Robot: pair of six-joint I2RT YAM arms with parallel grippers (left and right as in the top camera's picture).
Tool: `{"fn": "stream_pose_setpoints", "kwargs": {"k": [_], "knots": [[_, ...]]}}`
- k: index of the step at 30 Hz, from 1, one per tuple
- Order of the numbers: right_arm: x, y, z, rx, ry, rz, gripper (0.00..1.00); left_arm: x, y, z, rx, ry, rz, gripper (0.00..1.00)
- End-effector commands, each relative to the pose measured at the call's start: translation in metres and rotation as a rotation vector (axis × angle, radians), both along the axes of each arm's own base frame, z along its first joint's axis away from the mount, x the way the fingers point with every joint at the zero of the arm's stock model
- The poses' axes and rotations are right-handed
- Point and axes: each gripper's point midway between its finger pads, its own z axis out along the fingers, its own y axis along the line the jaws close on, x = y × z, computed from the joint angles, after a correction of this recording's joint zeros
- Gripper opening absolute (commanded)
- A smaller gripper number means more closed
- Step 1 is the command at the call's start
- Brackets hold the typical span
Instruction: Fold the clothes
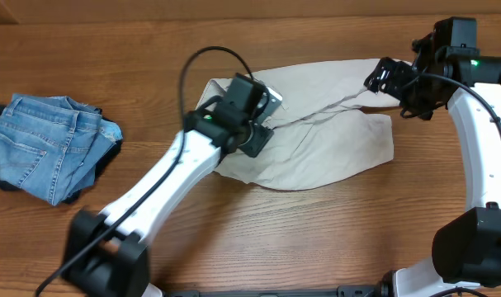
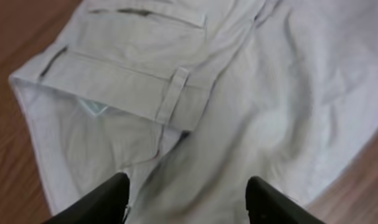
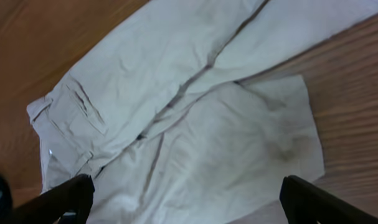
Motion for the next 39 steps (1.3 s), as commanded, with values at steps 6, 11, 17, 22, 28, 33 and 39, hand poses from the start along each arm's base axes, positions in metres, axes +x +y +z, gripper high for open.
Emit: {"fn": "stream_pose_setpoints", "kwargs": {"k": [6,11,17,22,28,33,39], "knots": [[-0.016,0.006,-0.003,0.023,0.066,0.009,1.0,0.041,-0.037,-0.081,0.216,-0.134,-0.25,0.66],[-0.02,0.006,-0.004,0.024,0.086,0.01,1.0,0.067,-0.027,-0.082,0.266,-0.221,-0.142,0.04],[-0.02,0.006,-0.004,0.023,0.085,0.012,1.0,0.13,-0.002,0.08,0.122,-0.415,0.078,0.04],[-0.02,0.004,-0.005,0.013,0.084,0.008,1.0,0.139,0.032,0.096,0.009,-0.313,0.083,0.04],[-0.015,0.034,-0.036,0.058,0.071,0.077,0.98,0.116,0.015,0.081,0.048,-0.244,0.032,0.04],[0.009,0.116,-0.125,0.18,-0.012,0.176,0.12,0.103,0.021,0.069,0.083,-0.177,0.024,0.12],[-0.033,0.049,-0.203,-0.126,0.284,0.024,0.04,0.096,0.025,0.063,0.102,-0.139,0.021,0.52]]}}
